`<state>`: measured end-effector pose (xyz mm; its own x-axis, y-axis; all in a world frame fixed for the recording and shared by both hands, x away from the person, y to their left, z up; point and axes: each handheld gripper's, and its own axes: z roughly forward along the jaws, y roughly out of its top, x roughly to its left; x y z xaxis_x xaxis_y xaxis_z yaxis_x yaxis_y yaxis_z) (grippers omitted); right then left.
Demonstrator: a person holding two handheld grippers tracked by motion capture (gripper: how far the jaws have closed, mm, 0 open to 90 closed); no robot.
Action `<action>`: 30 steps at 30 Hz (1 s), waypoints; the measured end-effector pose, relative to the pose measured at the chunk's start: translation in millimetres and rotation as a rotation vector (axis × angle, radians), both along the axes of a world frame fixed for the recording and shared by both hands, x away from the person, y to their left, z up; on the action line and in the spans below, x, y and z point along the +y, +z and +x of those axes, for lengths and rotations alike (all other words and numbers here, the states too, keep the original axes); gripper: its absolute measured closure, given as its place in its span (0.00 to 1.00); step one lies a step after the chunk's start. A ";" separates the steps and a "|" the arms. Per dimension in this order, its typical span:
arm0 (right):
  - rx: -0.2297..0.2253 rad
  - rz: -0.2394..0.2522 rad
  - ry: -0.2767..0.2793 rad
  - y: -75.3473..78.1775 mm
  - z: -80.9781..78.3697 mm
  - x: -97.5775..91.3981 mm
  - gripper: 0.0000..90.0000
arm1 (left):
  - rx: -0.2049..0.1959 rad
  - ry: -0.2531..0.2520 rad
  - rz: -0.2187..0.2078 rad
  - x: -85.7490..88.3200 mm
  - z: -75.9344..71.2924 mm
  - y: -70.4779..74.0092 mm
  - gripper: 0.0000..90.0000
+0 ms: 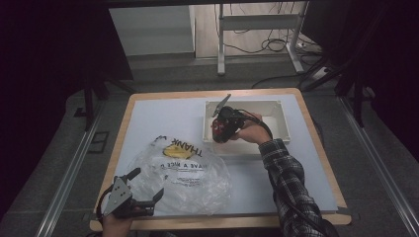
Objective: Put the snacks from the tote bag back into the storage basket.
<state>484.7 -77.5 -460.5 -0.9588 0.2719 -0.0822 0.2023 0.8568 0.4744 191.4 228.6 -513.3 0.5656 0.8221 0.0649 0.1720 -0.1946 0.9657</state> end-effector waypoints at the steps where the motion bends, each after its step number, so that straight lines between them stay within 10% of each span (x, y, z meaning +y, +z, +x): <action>1: 0.001 -0.003 -0.002 -0.7 0.7 0.7 0.28 | 0.000 0.000 -0.002 0.1 -0.1 0.0 0.01; 30: 0.033 -0.041 -0.005 -28.5 20.0 21.2 0.28 | -0.001 0.000 0.005 0.1 -0.3 0.0 0.01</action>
